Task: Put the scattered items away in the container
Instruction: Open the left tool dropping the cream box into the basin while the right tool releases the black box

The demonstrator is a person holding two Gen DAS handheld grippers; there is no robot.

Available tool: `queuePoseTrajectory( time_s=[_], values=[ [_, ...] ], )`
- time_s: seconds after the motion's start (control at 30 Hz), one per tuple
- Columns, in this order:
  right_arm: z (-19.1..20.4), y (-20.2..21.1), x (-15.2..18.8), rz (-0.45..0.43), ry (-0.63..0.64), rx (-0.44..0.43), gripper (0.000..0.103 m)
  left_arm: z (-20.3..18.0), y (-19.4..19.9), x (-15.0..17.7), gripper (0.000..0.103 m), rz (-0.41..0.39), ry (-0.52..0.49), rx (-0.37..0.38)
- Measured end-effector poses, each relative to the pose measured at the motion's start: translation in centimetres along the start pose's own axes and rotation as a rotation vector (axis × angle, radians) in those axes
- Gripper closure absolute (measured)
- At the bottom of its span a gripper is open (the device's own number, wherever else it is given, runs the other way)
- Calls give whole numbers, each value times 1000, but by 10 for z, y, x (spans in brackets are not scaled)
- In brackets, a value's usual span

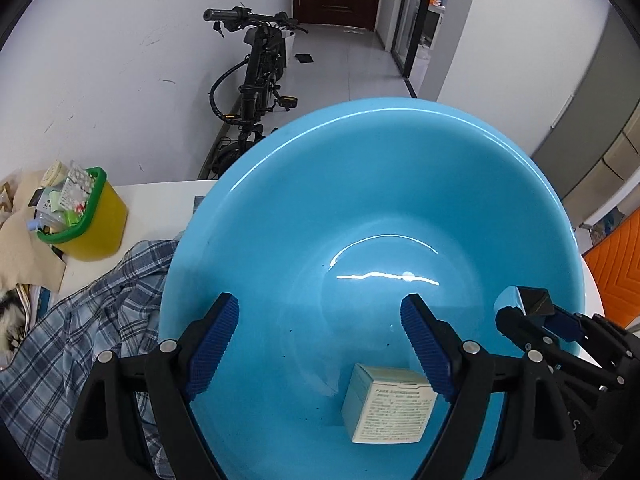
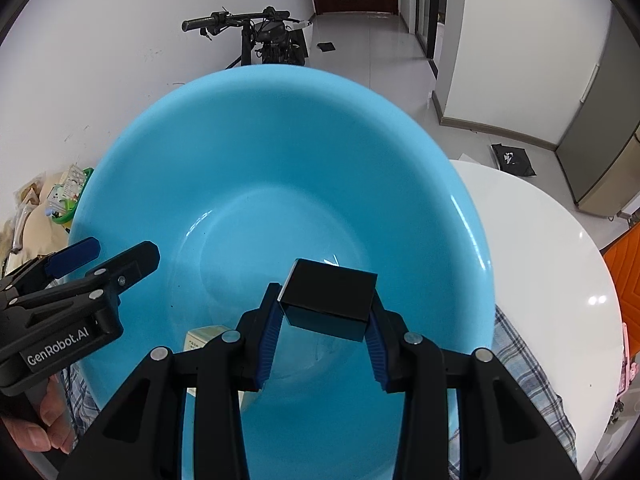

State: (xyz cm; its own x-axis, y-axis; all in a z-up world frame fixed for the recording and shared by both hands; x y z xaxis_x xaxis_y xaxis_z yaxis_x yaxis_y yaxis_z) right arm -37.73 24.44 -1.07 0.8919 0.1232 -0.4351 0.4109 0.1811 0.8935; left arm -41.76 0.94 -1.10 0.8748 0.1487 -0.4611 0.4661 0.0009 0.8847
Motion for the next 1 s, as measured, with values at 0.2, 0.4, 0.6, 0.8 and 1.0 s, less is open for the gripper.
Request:
queuePoseTrajectory(
  time_s=[0.2, 0.4, 0.6, 0.8, 1.0],
  values=[
    [0, -5, -2, -63, 6, 9, 63, 1, 11, -1, 18, -69, -55, -33],
    [3, 3, -8, -109, -9, 16, 39, 0, 22, -1, 18, -90, -87, -46],
    [2, 21, -9, -154, -20, 17, 39, 7, 45, -7, 18, -181, -86, -101],
    [3, 49, -15, -291, -45, -4, 39, 3, 82, -6, 18, -347, -127, -72],
    [12, 96, -16, -512, 4, 20, 28, 18, 117, -6, 18, -524, -96, -108]
  ],
)
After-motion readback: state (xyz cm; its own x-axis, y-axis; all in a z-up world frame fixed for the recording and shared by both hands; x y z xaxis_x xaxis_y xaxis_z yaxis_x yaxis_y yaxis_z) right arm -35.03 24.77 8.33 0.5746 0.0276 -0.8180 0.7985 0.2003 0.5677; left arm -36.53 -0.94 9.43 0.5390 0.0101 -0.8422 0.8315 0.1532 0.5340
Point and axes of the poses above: each gripper's, at about its wrist camera, not at the fingertips, and y roughly against the way its jaws point, z to its left, x to its underside, the point moved 7 cm from there along -y, roughly the way its jaws point, and after that the axes turned 2 degrees about y, right-handed, at the moved point
